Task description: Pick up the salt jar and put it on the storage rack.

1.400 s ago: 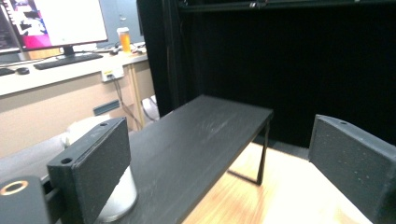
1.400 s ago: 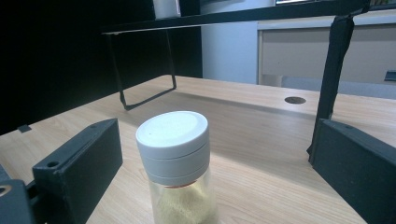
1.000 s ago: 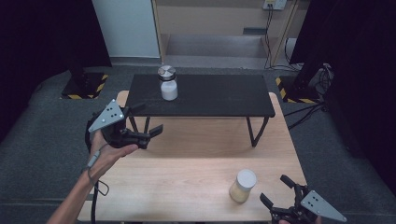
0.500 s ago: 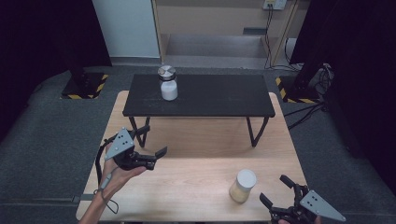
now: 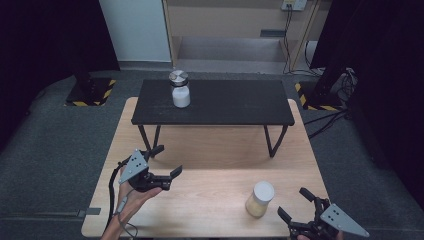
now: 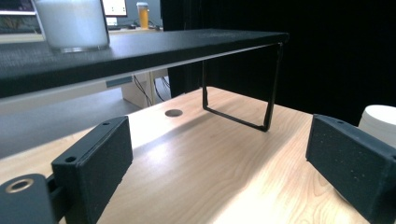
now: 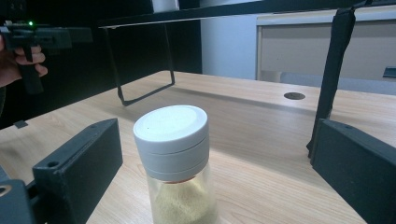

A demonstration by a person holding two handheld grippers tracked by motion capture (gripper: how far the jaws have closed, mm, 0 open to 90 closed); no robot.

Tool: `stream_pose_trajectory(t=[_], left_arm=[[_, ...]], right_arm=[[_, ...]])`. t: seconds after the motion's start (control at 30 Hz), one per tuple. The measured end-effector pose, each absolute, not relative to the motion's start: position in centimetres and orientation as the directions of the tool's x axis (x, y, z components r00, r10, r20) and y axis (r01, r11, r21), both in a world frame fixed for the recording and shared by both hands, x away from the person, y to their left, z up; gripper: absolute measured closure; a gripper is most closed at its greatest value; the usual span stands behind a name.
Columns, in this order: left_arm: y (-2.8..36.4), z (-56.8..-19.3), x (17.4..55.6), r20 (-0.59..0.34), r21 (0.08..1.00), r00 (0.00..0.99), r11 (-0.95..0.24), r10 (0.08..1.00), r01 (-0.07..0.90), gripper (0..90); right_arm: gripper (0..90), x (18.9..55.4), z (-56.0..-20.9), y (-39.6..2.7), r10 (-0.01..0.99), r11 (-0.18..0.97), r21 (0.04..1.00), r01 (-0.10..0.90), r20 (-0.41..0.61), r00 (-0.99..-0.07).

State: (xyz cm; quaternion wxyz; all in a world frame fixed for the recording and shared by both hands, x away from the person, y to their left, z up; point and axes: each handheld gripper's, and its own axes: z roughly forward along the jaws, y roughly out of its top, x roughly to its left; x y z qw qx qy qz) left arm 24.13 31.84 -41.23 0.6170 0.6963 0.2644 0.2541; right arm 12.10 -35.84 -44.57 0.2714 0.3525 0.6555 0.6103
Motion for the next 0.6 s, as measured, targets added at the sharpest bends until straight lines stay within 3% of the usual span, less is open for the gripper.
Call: stream_pose_trajectory(t=[0.6], left_arm=[[32.4,-43.1,23.9,-0.016,0.993,0.729,-0.077,0.684,0.094,5.1]], right_arm=[[2.3,12.2,-44.5,-35.7,0.792,0.016,0.991,0.132,0.068,-0.607]])
